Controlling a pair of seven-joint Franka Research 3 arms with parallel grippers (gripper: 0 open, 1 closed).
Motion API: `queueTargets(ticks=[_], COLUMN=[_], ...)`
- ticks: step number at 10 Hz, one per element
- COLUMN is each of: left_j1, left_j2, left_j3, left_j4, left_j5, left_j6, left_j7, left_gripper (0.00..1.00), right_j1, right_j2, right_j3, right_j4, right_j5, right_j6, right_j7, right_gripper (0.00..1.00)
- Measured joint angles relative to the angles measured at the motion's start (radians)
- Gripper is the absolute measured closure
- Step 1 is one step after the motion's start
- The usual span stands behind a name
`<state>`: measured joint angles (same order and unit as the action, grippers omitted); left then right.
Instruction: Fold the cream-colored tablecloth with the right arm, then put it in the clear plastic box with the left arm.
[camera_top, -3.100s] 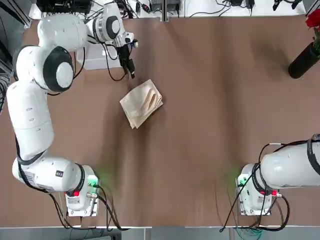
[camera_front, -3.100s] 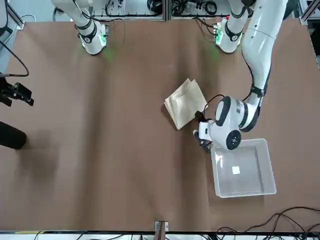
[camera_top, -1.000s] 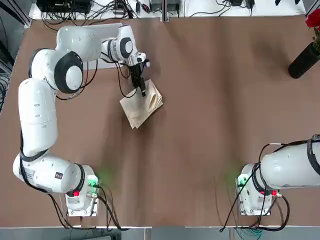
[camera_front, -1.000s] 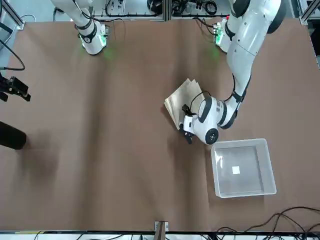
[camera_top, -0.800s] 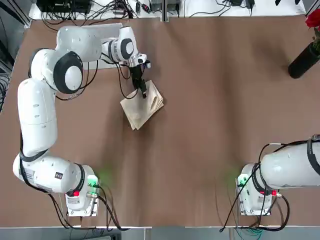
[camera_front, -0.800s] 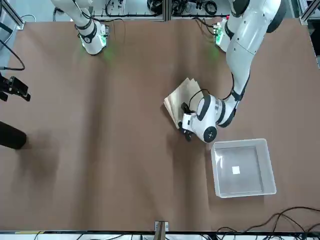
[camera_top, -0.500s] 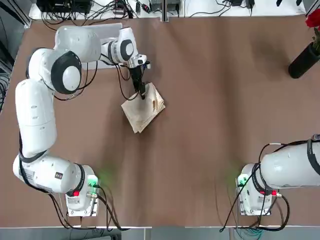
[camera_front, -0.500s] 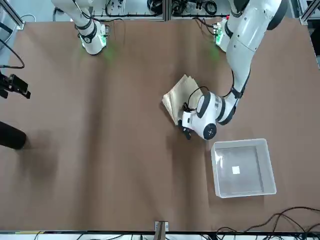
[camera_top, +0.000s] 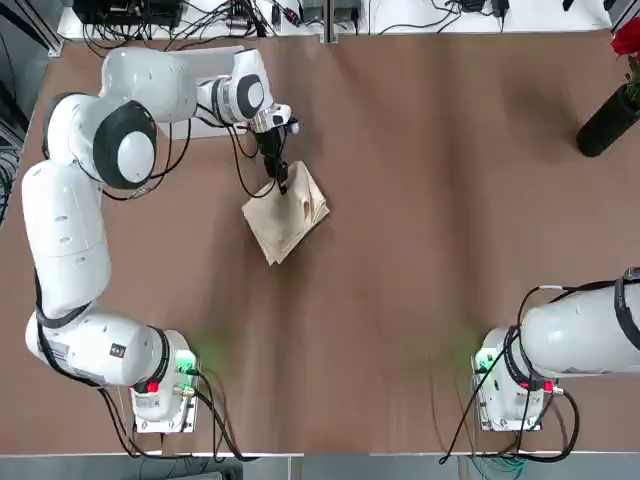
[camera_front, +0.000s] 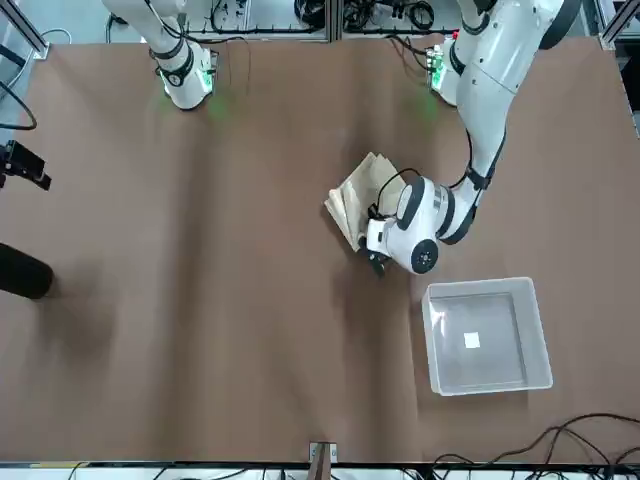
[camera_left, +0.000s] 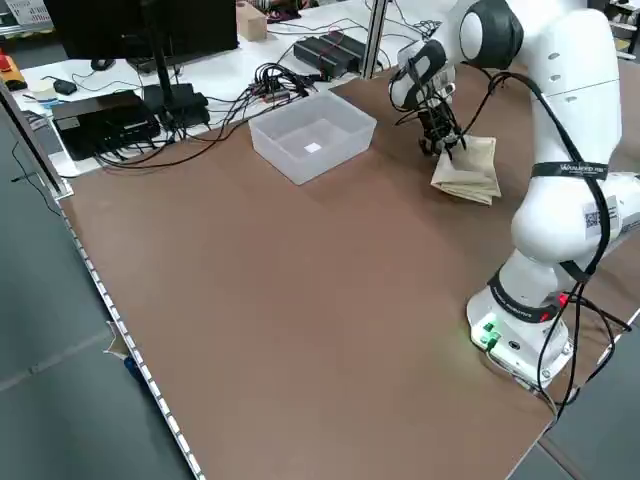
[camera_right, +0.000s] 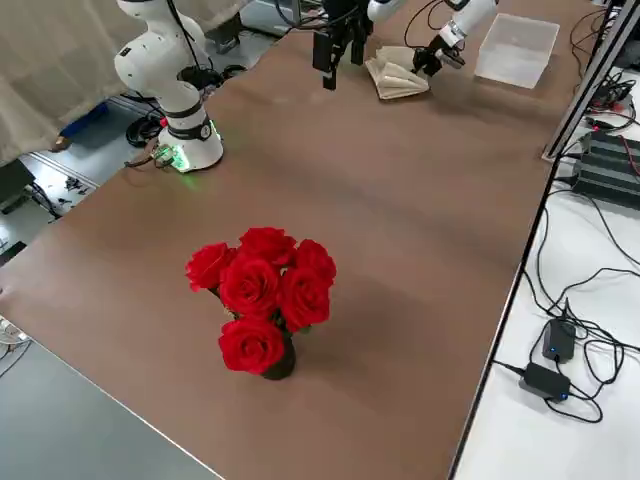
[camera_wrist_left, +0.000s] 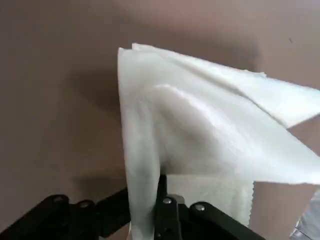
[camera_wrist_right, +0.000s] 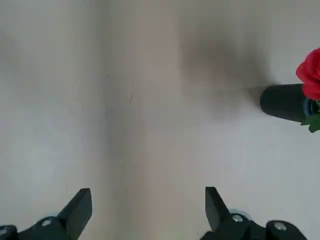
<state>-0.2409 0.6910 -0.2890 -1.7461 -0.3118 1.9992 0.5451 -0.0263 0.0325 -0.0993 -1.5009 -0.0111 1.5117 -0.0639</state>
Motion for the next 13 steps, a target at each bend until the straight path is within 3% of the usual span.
queueTargets(ticks=[4, 9, 13], left_j1=[0.072, 0.149, 0.221], left_j2=[-0.076, -0.111, -0.127], left_j3=[0.006, 0.019, 0.030], left_j4=[0.108, 0.354, 0.436], left_j5=[0.074, 0.152, 0.258], left_j6=[-0.158, -0.430, -0.475], left_j7=[0.011, 0.051, 0.248], left_gripper=[0.85, 0.85, 0.85], right_j1=[-0.007, -0.005, -0.005], right_j2=[0.001, 0.007, 0.008], right_j3=[0.001, 0.005, 0.007], right_j4=[-0.002, -0.048, -0.112], right_j5=[0.000, 0.000, 0.000], right_j6=[0.000, 0.074, 0.124], right_j7=[0.000, 0.000, 0.000], right_gripper=[0.00, 0.00, 0.00])
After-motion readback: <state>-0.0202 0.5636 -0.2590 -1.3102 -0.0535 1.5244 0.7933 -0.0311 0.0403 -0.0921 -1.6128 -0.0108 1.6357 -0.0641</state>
